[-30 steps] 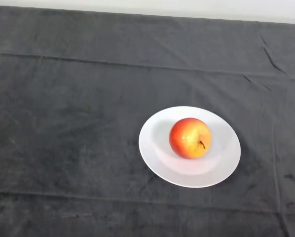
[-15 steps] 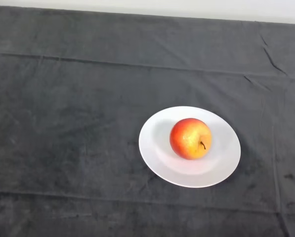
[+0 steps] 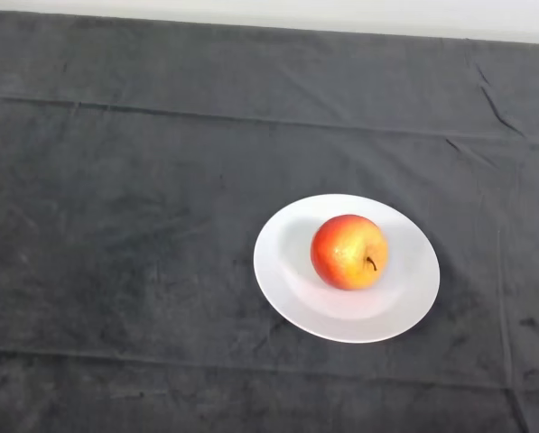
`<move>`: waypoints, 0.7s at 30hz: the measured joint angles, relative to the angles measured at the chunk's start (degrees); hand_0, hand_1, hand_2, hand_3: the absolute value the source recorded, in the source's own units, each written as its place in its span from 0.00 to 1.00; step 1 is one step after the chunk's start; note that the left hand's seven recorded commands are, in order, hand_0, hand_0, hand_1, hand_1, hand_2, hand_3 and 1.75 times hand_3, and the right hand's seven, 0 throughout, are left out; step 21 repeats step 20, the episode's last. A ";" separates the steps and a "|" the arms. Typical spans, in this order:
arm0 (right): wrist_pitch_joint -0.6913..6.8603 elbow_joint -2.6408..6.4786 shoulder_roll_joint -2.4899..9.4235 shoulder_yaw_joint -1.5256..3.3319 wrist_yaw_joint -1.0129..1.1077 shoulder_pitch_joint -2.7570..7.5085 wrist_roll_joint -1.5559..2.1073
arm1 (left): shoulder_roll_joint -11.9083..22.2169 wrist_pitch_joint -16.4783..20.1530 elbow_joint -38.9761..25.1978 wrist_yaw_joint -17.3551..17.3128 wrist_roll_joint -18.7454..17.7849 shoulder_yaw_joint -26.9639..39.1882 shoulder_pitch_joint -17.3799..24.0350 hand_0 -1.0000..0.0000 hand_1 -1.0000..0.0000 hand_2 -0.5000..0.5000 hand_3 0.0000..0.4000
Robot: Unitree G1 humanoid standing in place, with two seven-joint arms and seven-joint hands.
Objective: Move the apple to the plate
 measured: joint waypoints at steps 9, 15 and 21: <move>0.00 0.00 0.00 0.00 0.00 0.00 0.00 | -0.24 0.02 0.00 -0.72 0.54 1.54 0.00 1.00 1.00 0.50 0.00; 0.00 0.00 0.00 0.00 0.00 0.00 0.00 | -0.28 0.06 0.00 -0.74 0.65 1.65 0.00 1.00 1.00 0.50 0.00; 0.00 0.00 0.00 0.00 0.00 0.00 0.00 | -0.62 0.11 0.00 -0.80 1.10 1.69 0.00 1.00 1.00 0.50 0.00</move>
